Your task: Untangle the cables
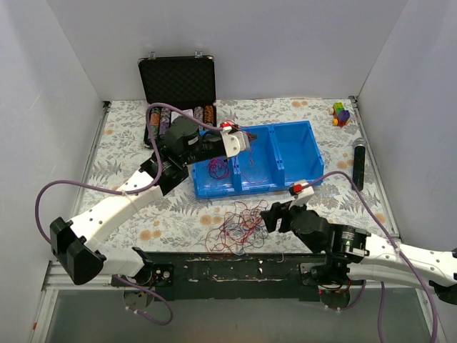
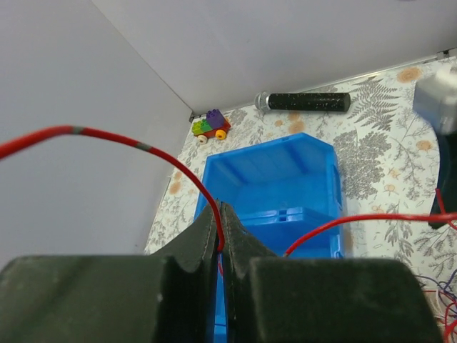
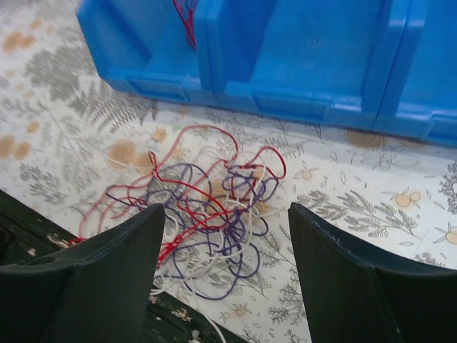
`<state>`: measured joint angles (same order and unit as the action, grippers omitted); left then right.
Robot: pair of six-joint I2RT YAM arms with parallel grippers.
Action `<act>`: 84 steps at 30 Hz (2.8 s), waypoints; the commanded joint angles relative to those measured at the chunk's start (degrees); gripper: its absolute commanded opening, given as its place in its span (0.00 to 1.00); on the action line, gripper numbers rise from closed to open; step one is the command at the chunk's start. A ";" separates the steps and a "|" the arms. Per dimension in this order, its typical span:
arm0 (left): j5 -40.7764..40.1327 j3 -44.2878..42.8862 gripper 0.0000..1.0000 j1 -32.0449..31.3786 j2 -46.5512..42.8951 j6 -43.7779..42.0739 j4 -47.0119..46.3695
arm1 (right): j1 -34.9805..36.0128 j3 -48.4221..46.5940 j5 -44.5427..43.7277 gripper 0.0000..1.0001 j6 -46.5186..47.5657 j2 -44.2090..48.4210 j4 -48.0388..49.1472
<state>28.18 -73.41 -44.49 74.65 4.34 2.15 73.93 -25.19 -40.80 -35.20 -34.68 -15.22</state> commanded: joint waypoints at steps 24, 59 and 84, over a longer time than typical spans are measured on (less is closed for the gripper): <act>-13.07 15.31 0.00 -0.60 -14.09 -30.53 2.50 | 0.07 -19.90 20.84 0.89 17.88 -5.93 31.47; -14.48 13.20 0.00 -0.69 -16.38 -20.25 23.16 | 0.07 -20.07 27.17 0.91 19.38 0.14 22.35; -2.62 12.23 0.00 -0.60 -22.79 -31.84 37.47 | 0.07 -24.29 14.71 0.01 24.11 -6.46 27.35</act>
<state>19.44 -59.72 -44.86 54.65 -21.93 33.19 73.95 -45.98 -17.82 -14.44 -42.94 6.31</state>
